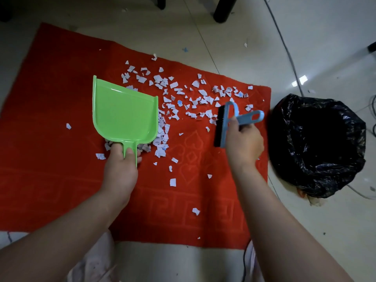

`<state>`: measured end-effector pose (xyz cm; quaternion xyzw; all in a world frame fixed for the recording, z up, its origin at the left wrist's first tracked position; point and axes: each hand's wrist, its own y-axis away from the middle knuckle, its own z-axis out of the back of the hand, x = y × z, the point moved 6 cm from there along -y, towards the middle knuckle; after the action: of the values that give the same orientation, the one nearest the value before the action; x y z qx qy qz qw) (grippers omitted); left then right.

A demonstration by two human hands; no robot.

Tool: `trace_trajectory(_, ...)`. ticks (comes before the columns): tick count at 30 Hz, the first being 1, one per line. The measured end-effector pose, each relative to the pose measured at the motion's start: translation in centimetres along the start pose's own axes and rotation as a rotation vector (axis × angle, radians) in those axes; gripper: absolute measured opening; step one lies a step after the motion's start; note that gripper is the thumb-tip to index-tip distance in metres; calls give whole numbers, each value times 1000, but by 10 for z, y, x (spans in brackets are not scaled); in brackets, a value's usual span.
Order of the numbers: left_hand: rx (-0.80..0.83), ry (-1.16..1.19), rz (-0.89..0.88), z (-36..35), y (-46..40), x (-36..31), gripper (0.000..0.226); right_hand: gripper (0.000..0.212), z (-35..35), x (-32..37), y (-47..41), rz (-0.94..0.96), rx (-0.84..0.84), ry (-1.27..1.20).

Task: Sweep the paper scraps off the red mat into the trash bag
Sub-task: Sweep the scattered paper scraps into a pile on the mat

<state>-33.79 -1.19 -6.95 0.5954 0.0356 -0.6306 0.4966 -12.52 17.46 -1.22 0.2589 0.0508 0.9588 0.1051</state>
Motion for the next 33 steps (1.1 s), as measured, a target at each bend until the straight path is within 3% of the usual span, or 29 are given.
trace_trajectory(6, 82, -23, 7, -22, 6, -5, 19, 40, 28, -36, -36, -93, -35, 18)
trace_trajectory(14, 182, -119, -14, -47, 16, -12, 18, 42, 46, -56, -65, -126, -73, 250)
trace_trajectory(22, 188, -130, 1, -55, 17, -9, 17, 39, 11, -37, -65, -29, 74, 186)
trace_trajectory(29, 203, -125, -4, -56, 19, -10, 18, 37, 42, -43, -69, -38, -81, 182)
trace_trajectory(33, 198, -120, -5, -56, 20, -12, 17, 42, 29, -41, -70, -58, -27, 224)
